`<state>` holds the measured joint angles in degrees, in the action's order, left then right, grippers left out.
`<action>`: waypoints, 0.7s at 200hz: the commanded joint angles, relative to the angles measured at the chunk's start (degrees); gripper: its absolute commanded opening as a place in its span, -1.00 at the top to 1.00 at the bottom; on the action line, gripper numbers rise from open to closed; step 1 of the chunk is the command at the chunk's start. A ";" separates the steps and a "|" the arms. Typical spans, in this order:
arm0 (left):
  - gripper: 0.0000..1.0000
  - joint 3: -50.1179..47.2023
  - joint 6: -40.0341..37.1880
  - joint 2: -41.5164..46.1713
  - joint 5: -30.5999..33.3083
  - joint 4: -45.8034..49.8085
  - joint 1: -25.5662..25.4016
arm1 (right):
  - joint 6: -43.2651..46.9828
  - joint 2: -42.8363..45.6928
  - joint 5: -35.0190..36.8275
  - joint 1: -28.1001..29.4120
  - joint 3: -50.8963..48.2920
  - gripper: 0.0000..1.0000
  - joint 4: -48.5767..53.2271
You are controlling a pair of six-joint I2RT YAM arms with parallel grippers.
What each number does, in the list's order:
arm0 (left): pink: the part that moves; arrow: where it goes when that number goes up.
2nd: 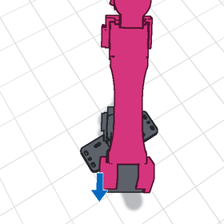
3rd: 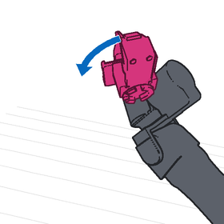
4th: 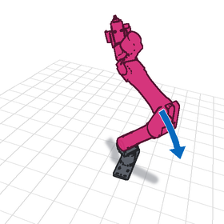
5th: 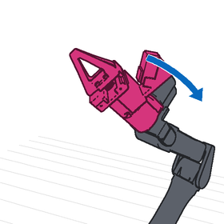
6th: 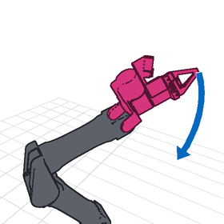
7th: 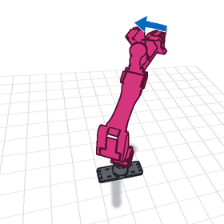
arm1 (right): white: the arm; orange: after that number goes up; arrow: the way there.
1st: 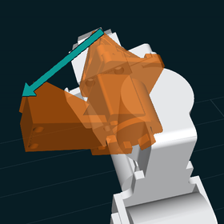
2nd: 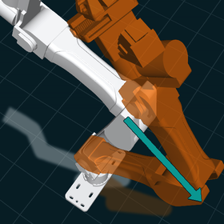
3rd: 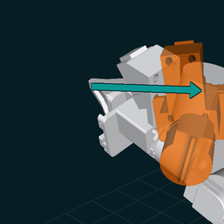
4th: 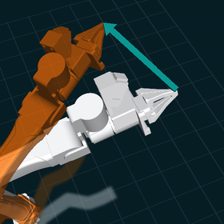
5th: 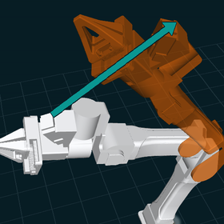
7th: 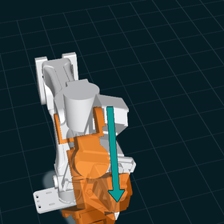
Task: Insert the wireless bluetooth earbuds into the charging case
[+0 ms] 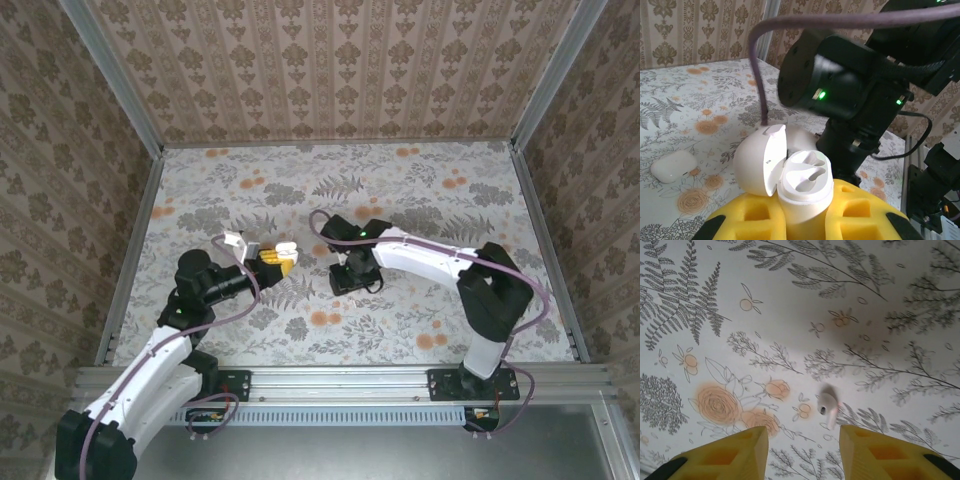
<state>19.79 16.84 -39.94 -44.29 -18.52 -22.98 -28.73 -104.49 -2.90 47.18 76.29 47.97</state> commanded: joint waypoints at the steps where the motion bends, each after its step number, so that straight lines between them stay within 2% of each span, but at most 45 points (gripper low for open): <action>1: 1.00 -0.74 -1.12 1.59 0.17 0.88 0.65 | -1.74 -4.01 4.39 1.10 3.24 0.17 6.43; 36: 1.00 -1.19 -1.22 2.92 0.64 1.60 0.94 | -2.82 -6.25 6.22 1.34 4.39 0.24 7.69; 140: 1.00 -1.07 -1.11 2.69 0.87 1.31 1.03 | -2.71 -10.20 5.62 1.26 3.58 0.32 7.55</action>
<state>19.11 16.80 -37.76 -43.62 -16.64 -22.39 -30.46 -113.23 1.34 48.49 79.13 53.10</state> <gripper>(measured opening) 0.146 0.348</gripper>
